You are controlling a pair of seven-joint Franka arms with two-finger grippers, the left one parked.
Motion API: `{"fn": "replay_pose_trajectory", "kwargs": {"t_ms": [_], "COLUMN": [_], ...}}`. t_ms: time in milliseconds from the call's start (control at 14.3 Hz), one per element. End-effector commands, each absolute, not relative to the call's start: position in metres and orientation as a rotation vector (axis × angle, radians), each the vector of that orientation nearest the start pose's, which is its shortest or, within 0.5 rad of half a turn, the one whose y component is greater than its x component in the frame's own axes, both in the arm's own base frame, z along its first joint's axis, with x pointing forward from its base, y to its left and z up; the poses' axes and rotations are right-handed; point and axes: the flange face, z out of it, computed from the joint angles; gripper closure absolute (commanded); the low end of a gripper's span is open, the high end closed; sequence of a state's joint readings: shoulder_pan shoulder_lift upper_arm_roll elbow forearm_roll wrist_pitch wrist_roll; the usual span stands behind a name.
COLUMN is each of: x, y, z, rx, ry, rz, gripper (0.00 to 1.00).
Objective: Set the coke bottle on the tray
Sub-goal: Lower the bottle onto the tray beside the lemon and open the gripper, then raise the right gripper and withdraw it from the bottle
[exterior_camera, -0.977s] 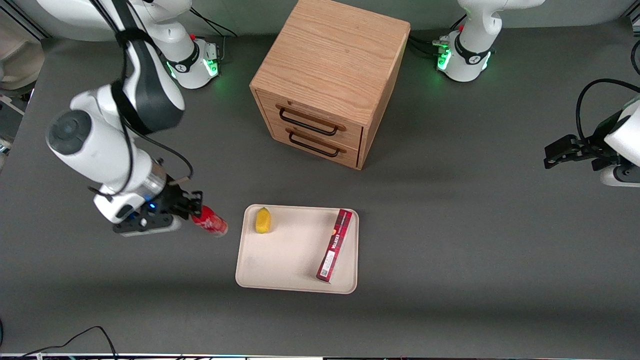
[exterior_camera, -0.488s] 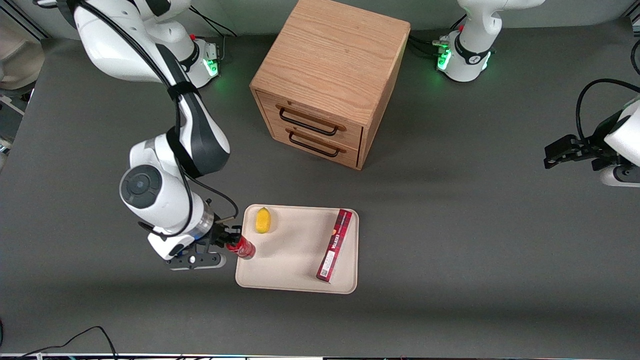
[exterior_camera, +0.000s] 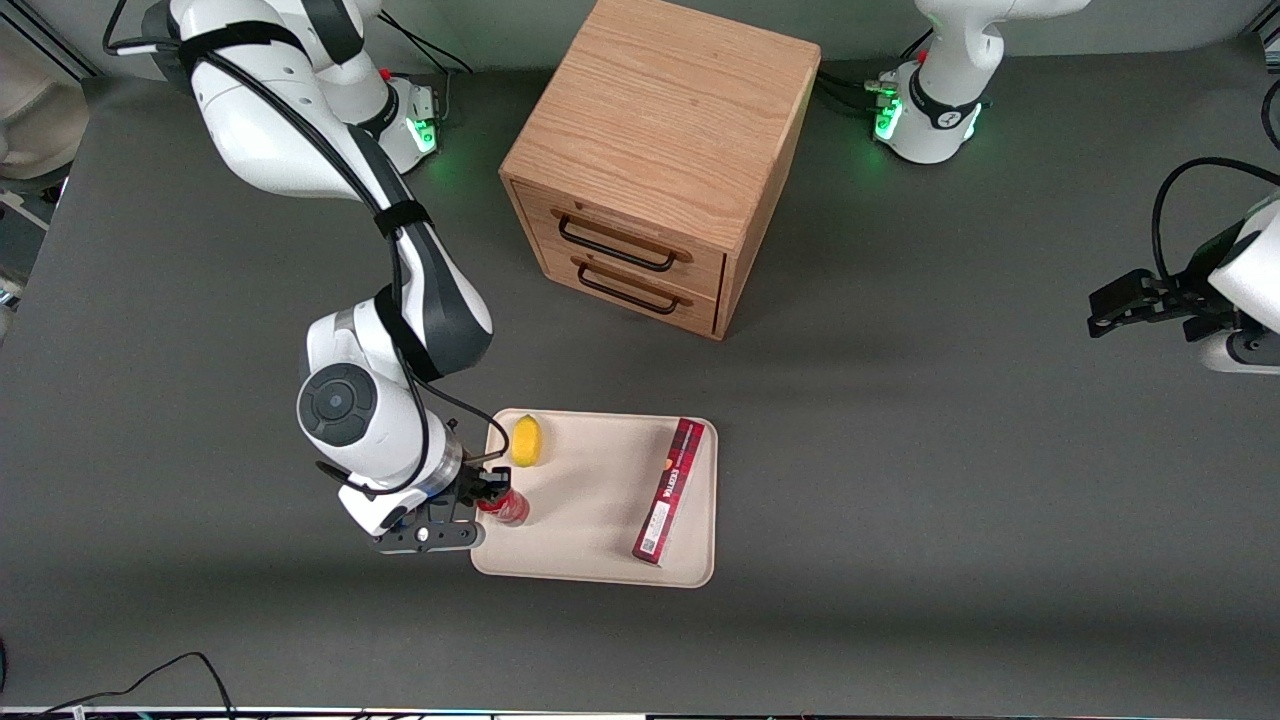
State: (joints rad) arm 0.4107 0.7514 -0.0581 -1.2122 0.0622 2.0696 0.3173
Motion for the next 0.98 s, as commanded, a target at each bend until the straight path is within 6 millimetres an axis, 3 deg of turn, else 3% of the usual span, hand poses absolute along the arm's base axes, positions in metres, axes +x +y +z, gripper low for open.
{"fn": "replay_pose_trajectory", "kwargs": {"t_ms": [0,279,419,558,767,907], "x": [0.716,0.719,0.72,0.713,0.69,0.655], "y": [0.282,0.283,0.278,0.263,0.189,0.143], "z": [0.342,0.338,0.355,0.401,0.512,0.57], "rx": [-3.076,-3.069,-3.069,-3.087,-3.118,-3.135], "ry": [-0.002,-0.002,-0.022,-0.015,0.082,0.034], "rz": [-0.186,-0.218,-0.239,-0.216,-0.197,-0.106], "gripper": [0.26,0.25,0.25,0.0,0.0,0.0]}}
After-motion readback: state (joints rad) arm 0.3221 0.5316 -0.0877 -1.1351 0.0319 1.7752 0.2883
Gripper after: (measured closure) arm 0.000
